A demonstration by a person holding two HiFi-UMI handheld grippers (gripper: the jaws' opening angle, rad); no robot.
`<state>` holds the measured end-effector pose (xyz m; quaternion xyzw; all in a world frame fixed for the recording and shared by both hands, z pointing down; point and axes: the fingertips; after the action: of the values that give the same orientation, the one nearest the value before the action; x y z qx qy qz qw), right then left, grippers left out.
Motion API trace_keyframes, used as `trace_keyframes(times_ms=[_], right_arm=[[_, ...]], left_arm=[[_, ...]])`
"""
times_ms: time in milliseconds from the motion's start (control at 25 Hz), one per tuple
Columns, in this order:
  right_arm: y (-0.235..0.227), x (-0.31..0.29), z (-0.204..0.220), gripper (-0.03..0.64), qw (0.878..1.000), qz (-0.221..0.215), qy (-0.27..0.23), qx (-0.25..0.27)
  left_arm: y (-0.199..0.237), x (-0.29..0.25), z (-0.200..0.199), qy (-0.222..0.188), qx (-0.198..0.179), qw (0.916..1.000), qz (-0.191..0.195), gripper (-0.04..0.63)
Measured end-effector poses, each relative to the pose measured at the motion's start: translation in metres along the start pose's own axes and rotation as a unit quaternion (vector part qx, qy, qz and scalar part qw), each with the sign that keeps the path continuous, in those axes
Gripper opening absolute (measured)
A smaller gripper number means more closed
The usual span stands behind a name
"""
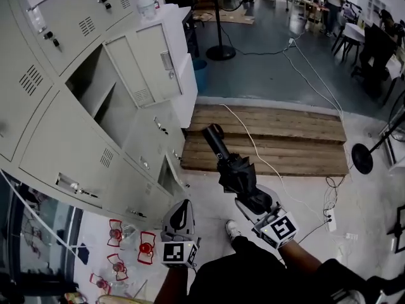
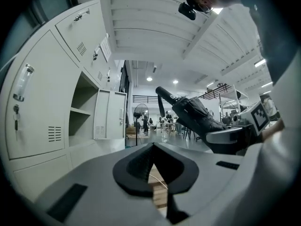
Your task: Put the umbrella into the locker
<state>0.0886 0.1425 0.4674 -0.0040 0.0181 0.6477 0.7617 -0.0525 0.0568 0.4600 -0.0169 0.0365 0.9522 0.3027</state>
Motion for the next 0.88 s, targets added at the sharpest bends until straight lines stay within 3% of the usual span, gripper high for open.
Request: trace_keyframes(times_ms=[480,880], right_arm=[[-0.058,-0.112,-0.013,0.229,0.997,-0.081,-0.002,0.017],[-0.077,-0.181,-0.015,0.229,0.989,-0.145,-0.011,0.017]], left_arm=[[0.057,-0.088,-0.018,0.011,0.006,0.9975,-0.070,-0.002],[0.099,-0.116,-0.026,0.004,-0.005,0.9905,-0.137,-0.002]])
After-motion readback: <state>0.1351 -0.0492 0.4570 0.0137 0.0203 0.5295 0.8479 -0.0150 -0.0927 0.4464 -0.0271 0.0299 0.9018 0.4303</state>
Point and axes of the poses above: the fingertips, and each gripper's own axes: x backward along the fingers, y to its left, z out of its underside, and after that the axes turned 3 degrees about x, right-handed
